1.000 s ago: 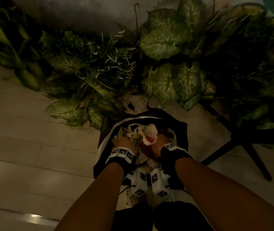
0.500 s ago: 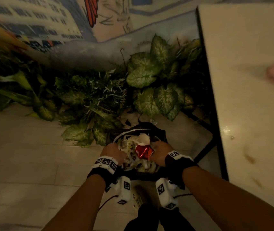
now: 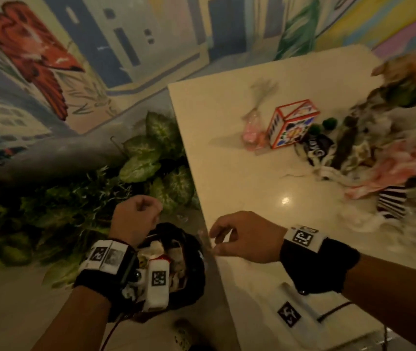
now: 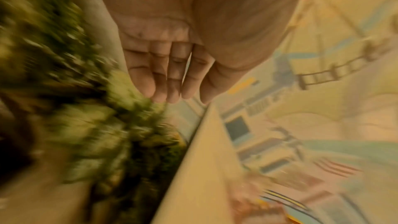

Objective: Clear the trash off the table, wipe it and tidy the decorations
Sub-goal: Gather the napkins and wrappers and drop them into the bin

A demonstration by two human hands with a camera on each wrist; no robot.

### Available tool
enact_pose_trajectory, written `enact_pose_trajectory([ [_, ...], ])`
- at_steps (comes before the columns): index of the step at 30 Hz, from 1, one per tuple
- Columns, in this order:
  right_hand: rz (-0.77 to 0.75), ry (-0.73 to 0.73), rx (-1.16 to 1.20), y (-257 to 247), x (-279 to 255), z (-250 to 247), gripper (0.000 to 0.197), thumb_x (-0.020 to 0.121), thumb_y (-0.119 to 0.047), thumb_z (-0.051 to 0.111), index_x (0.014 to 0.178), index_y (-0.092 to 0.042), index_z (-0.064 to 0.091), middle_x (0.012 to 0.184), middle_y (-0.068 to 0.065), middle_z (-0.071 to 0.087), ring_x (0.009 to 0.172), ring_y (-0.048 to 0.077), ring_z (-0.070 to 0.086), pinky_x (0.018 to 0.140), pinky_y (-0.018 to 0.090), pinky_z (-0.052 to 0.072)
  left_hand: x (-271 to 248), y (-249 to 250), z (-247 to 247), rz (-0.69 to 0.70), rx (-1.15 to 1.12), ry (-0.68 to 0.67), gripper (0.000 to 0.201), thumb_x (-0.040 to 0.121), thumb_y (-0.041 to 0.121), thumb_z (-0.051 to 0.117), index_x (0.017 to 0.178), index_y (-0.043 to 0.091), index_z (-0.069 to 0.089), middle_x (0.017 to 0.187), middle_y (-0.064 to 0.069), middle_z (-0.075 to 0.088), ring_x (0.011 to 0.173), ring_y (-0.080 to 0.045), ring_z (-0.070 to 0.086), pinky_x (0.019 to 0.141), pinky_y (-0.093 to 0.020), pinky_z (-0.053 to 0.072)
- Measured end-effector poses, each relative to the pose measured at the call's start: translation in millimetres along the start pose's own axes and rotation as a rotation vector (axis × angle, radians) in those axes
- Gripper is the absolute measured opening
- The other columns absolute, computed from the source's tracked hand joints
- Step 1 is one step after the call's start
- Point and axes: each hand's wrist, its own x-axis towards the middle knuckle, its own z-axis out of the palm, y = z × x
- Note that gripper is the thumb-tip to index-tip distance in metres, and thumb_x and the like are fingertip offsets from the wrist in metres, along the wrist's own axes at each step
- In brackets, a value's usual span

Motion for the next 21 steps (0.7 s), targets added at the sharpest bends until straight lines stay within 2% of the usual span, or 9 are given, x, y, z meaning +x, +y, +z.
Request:
enact_pose_trajectory([
  [3,0.024,0.077,0.012,46.3,-32.7,-52.5,0.028,0.082,-0.035,0.07,0.107,-0.024,0.065,0.096,-0.013,0.065,0.074,-0.001,0.055,0.067,0.011,0.042,-16.8,50.9,47.0,0.081,-0.048,-0.011,0.006,0.087,0.014,0.065,0.084,0.011,0.068,0.076,-0.011,0.068,0.07,-0.02,0.062,0.063,-0.033,0.054],
  [5,0.041,0.131,-0.001,81.5,-53.4,-85.4,0.027,0.083,-0.034,0.07,0.107,-0.022,0.065,0.097,-0.01,0.066,0.073,-0.002,0.054,0.064,0.008,0.038,-24.2,76.7,85.6,0.104,-0.044,-0.046,0.004,0.087,0.012,0.065,0.083,0.01,0.066,0.075,-0.008,0.065,0.066,-0.019,0.059,0.059,-0.027,0.051],
  [8,0.089,0.211,-0.01,134.4,-90.6,-128.9,0.026,0.084,-0.032,0.069,0.106,-0.021,0.066,0.097,-0.008,0.066,0.076,0.0,0.055,0.064,0.01,0.04,-27.0,104.7,151.2,0.127,0.004,-0.121,0.005,0.085,0.011,0.068,0.081,0.013,0.066,0.079,-0.007,0.065,0.076,-0.025,0.063,0.064,-0.035,0.056],
  [11,0.159,0.303,-0.039,179.4,-126.6,-170.5,0.024,0.083,-0.031,0.07,0.103,-0.02,0.066,0.097,-0.007,0.065,0.083,0.008,0.058,0.07,0.018,0.045,-31.5,126.4,211.2,0.14,0.069,-0.164,0.006,0.081,0.018,0.073,0.082,0.019,0.067,0.086,-0.005,0.067,0.088,-0.03,0.065,0.08,-0.045,0.056],
  [14,0.249,0.426,-0.08,222.9,-150.8,-206.7,0.023,0.081,-0.031,0.071,0.101,-0.022,0.066,0.102,-0.006,0.063,0.089,0.012,0.057,0.074,0.023,0.045,-37.4,148.9,261.5,0.183,0.218,-0.175,0.022,0.081,0.024,0.072,0.099,0.017,0.065,0.102,-0.003,0.065,0.094,-0.025,0.061,0.084,-0.033,0.049],
  [16,0.303,0.513,-0.113,248.1,-160.2,-224.1,0.024,0.08,-0.031,0.071,0.102,-0.023,0.066,0.11,-0.005,0.061,0.094,0.014,0.057,0.081,0.03,0.047,-40.1,163.7,288.9,0.217,0.336,-0.166,0.036,0.081,0.029,0.071,0.113,0.017,0.06,0.116,-0.003,0.06,0.1,-0.021,0.057,0.087,-0.03,0.045],
  [18,0.341,0.591,-0.139,265.2,-167.3,-233.5,0.031,0.077,-0.027,0.074,0.106,-0.019,0.066,0.12,0.001,0.057,0.107,0.021,0.056,0.09,0.035,0.048,-38.9,172.8,312.9,0.235,0.43,-0.175,0.05,0.081,0.034,0.07,0.125,0.019,0.052,0.127,-0.005,0.052,0.112,-0.025,0.054,0.093,-0.032,0.043],
  [21,0.357,0.622,-0.265,282.9,-174.5,-234.5,0.05,0.072,-0.023,0.078,0.119,-0.016,0.063,0.138,0.012,0.046,0.126,0.032,0.044,0.104,0.041,0.038,-32.7,181.7,345.9,0.247,0.53,-0.184,0.072,0.078,0.043,0.068,0.139,0.021,0.037,0.14,-0.008,0.037,0.127,-0.031,0.042,0.1,-0.039,0.039],
])
